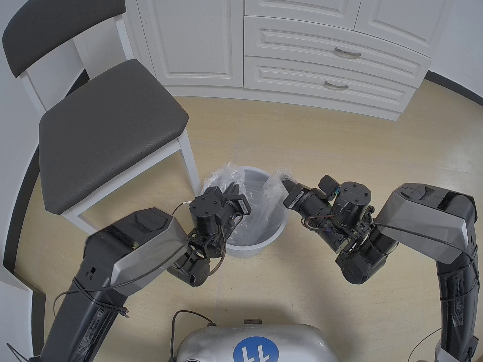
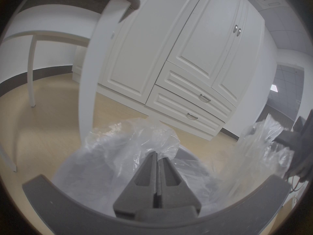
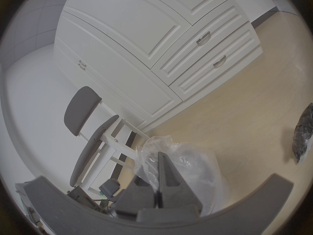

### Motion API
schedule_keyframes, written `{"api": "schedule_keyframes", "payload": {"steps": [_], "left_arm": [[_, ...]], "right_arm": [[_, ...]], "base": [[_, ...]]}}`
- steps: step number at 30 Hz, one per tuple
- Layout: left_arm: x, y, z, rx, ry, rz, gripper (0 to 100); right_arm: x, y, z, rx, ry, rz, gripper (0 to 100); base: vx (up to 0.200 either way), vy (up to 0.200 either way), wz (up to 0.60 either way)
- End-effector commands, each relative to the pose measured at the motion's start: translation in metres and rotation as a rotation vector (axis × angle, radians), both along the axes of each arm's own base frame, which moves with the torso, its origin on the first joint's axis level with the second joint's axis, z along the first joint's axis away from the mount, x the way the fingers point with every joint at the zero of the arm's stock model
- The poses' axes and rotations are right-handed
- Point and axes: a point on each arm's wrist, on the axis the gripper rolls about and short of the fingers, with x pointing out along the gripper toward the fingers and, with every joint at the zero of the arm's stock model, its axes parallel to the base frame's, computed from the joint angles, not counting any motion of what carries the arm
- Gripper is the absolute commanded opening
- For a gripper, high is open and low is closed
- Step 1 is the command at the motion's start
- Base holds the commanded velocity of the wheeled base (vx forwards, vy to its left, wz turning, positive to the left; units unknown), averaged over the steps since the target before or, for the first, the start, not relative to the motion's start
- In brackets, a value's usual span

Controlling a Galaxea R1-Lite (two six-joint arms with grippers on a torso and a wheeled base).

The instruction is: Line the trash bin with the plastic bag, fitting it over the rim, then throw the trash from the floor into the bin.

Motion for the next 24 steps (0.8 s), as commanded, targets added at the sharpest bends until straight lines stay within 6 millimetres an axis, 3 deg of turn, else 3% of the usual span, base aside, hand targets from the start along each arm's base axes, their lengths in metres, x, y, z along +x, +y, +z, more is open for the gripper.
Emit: {"api": "schedule_keyframes", "payload": {"steps": [1,3,5,9,15,24], "left_arm": [[-0.022,0.032,0.038,-0.051,-0.021,0.033,0],[-0.027,0.035,0.039,-0.051,-0.018,0.033,0],[-0.045,0.048,0.039,-0.037,0.012,0.039,0],[-0.06,0.065,0.055,-0.079,0.046,0.046,0],[-0.067,0.092,0.065,-0.083,0.068,0.081,0],[-0.081,0.122,0.057,0.046,0.125,0.061,0]], "right_arm": [[0.004,-0.013,0.006,-0.013,-0.031,-0.027,0],[0.003,-0.017,0.005,-0.037,-0.035,-0.028,0],[0.002,-0.033,-0.003,-0.168,-0.056,-0.01,0],[-0.001,-0.043,-0.004,-0.222,-0.065,-0.012,0],[-0.001,-0.06,-0.007,-0.272,-0.062,0.006,0],[-0.004,-0.084,-0.02,-0.409,-0.072,0.022,0]], "base": [[0.0,0.0,0.0],[0.0,0.0,0.0],[0.0,0.0,0.0],[0.0,0.0,0.0],[0.0,0.0,0.0],[0.0,0.0,0.0]]}}
